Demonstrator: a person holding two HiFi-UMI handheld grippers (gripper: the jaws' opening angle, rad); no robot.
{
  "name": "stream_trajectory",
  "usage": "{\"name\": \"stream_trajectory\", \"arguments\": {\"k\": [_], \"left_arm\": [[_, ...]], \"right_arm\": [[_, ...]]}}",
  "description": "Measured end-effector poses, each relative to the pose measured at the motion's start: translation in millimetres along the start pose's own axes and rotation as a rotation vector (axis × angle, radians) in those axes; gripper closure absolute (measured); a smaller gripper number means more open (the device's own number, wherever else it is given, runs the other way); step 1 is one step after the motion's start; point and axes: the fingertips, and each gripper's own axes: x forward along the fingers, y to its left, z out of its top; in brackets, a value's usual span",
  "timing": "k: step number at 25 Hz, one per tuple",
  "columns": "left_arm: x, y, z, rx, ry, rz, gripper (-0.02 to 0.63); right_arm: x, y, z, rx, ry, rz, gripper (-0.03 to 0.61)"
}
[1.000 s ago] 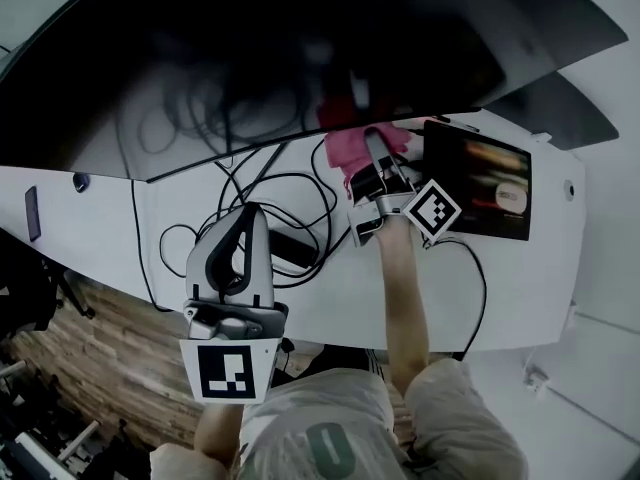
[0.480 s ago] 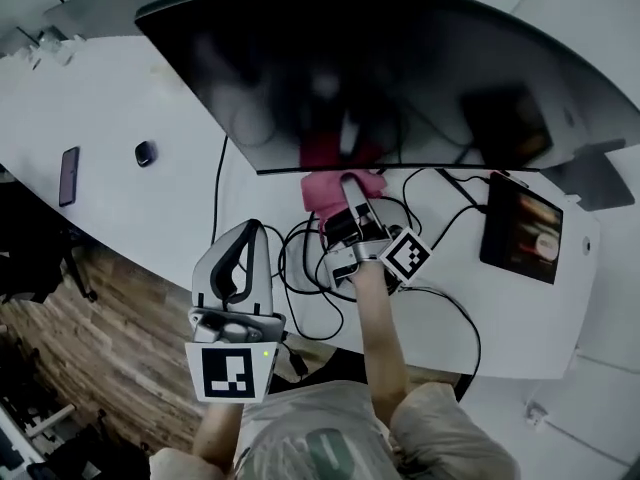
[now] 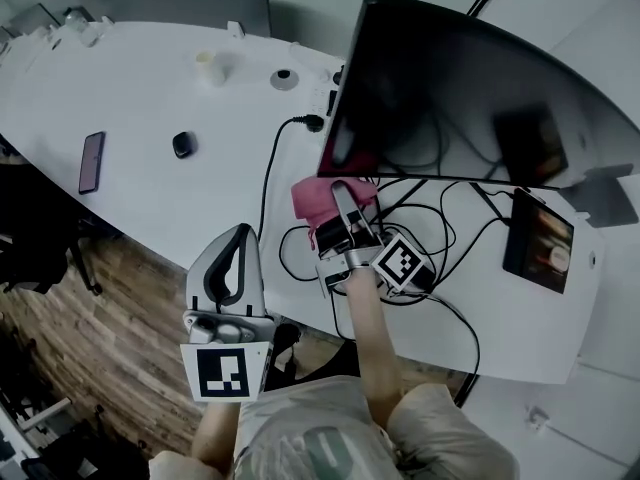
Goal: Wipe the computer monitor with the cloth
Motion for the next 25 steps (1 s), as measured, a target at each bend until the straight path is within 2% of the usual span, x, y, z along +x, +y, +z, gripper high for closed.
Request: {"name": "stream_trajectory", "arguments": {"k": [7, 9, 11, 13, 16, 18, 19, 21, 25], "left_arm": [[-7.2, 31.1, 0.7, 0.012, -0.010, 0.008, 0.598], [-7.4, 38.9, 0.3, 0.006, -0.011, 0.011, 0.598], [-8.7, 45.8, 2.4, -0.012, -0.002, 0.013, 0.598], [-9.7, 51.9, 12.0, -0.035, -0.007, 0.018, 0.598], [-11.6, 63.1, 29.0, -0.064, -0.024, 0.037, 0.598], [-11.1, 72.1, 39.1, -0.073, -0.039, 0.049, 0.598], [-10.4, 76.3, 43.2, -0.072, -0.047, 0.054, 0.598], [-9.0, 83.2, 47.9, -0.066, -0.055, 0.059, 0.598], [-4.5, 89.6, 47.9, -0.054, -0.053, 0.051, 0.598]], "right_arm": [[11.1, 2.1, -21.3, -0.006, -0.014, 0.002, 0.525], [11.8, -0.5, -27.6, -0.050, -0.022, -0.055, 0.525], [2.8, -7.2, -36.5, -0.221, 0.013, -0.196, 0.525], [-7.7, -4.9, -48.1, -0.483, 0.092, -0.321, 0.525], [-7.3, 14.0, -63.9, -0.899, 0.198, -0.402, 0.525], [3.7, 22.2, -66.2, -1.119, 0.216, -0.450, 0.525], [9.9, 24.2, -65.3, -1.193, 0.213, -0.473, 0.525], [20.2, 25.4, -63.1, -1.274, 0.200, -0.502, 0.525], [32.1, 25.1, -53.6, -1.315, 0.164, -0.543, 0.525]]}}
